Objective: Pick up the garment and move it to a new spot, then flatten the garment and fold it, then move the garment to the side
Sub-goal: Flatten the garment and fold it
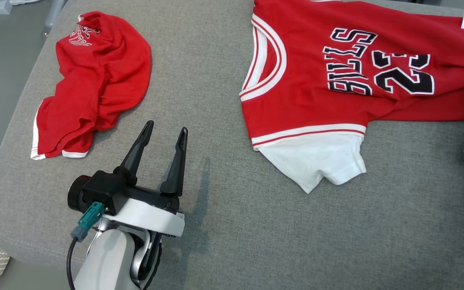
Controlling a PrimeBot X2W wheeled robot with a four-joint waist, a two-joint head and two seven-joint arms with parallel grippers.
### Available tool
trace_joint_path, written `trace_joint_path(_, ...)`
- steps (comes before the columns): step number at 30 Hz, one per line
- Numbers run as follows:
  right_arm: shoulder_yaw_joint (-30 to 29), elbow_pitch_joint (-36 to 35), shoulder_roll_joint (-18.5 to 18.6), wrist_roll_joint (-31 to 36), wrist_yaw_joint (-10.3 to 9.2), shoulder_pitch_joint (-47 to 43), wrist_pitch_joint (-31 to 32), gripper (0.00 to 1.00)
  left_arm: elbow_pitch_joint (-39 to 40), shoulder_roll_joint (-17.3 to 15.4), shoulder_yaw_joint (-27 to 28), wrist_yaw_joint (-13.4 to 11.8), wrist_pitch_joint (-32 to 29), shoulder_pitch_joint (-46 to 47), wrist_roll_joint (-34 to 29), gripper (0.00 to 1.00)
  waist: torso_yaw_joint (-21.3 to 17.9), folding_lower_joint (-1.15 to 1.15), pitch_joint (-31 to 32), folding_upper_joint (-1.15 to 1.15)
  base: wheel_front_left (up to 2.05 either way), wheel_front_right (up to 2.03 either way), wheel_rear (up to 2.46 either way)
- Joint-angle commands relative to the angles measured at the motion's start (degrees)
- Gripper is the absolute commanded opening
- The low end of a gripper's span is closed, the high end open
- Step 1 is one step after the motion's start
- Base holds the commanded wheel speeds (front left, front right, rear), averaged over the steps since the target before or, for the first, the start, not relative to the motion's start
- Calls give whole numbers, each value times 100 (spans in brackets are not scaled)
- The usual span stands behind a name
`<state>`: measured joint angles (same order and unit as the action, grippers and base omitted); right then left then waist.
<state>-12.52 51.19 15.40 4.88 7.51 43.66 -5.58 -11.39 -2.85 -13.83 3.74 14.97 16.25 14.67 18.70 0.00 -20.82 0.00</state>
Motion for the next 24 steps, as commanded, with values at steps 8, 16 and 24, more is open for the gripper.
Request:
trace_joint_path(8,-346,437,8,25,-3,291,-326,0,18,-12,4,-72,18,105,83,100,-42,0,-39,0,0,0,0)
trace_joint_path(16,-629,341,-389,-781,-3,-4,-874,0,-112,-12,78,-62,18,-36,24,100,-422,0,256,0,0,0,0)
trace_joint_path(24,-361,-751,-1027,-2996,-3,-828,-919,0,-177,-15,243,-22,18,-176,-53,100,-1051,0,601,0,0,0,0)
